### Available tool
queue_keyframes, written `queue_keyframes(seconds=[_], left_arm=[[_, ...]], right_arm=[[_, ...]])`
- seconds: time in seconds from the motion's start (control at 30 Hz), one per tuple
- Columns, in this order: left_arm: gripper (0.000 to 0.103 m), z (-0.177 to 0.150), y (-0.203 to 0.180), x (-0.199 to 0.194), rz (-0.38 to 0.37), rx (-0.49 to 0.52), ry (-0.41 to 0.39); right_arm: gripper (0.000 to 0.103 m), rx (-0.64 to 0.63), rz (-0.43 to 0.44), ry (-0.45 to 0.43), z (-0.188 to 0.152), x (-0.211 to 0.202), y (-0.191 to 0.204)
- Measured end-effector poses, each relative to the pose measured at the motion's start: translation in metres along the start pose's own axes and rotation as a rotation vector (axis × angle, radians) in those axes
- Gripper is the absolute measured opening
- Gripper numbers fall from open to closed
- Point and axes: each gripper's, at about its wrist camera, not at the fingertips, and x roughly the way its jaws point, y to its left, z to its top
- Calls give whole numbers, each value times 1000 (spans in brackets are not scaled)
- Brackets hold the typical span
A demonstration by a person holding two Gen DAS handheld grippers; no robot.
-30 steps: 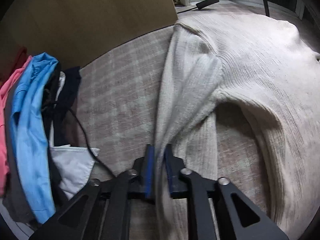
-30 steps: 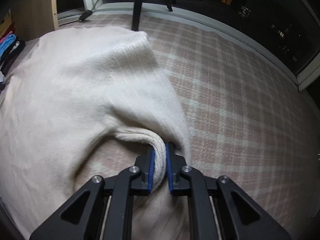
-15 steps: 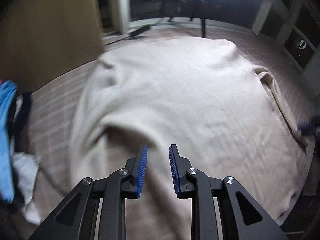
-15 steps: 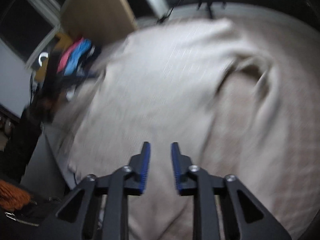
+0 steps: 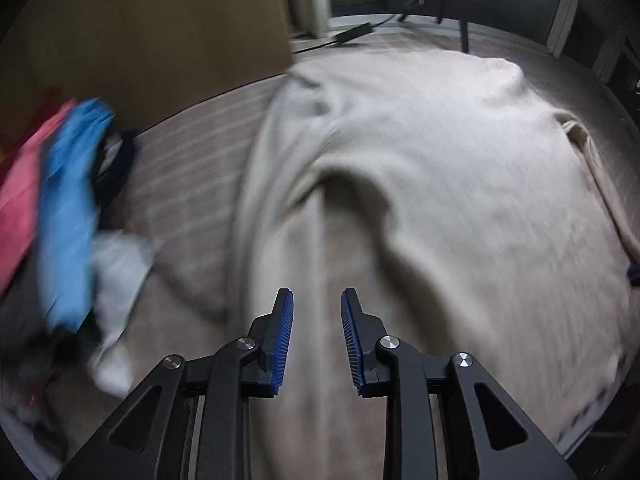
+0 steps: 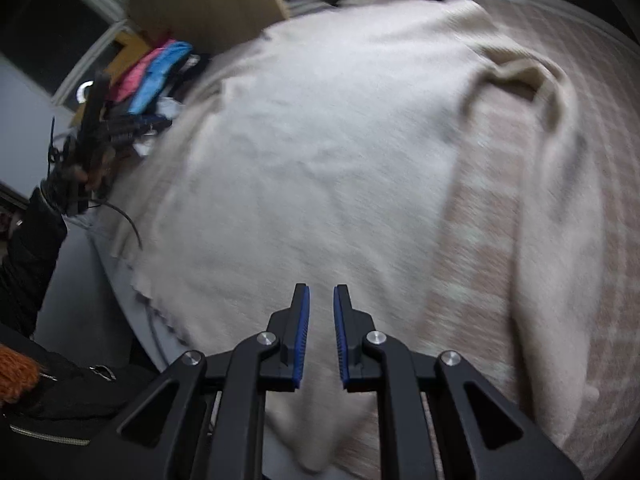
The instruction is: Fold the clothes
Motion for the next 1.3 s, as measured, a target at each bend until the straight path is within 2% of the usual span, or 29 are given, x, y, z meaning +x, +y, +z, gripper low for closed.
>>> queue_keyframes(seconds=[0.13, 0.27, 0.37, 0.57, 0.63, 0.7, 0.87, 1.0, 1.1, 1.2, 1.3], left_arm=[[24, -72, 38, -18, 37, -104, 69], [24, -144, 56, -28, 17, -205, 121], [24, -172, 58, -24, -18, -227, 130], [23, -179, 46, -11, -79, -147, 76], [7, -177, 43, -11, -108, -122, 47], [6, -175, 44, -11, -115, -88, 38], [5, -170, 105, -45, -51, -163, -39], [5, -167, 155, -73, 2, -231, -105], [6, -185, 152, -59, -8, -169, -47], [6, -196, 159, -34, -36, -206, -6], [7, -190, 170, -29, -13, -207, -7]], right_arm=[[14, -115, 84, 9, 10, 13, 52], [14, -214, 160, 21, 14, 26, 108], [14, -253, 156, 3, 27, 37, 140], [14, -295, 126, -47, 61, 59, 195], [16, -277, 97, -65, 77, 66, 201], [19, -264, 53, -79, 98, 81, 204], [21, -221, -137, -65, 147, 128, 192], [21, -161, -175, -30, 173, 155, 179], [21, -205, -229, -31, 193, 173, 186], [22, -258, -280, -36, 217, 191, 194], [23, -274, -308, 11, 235, 211, 191]])
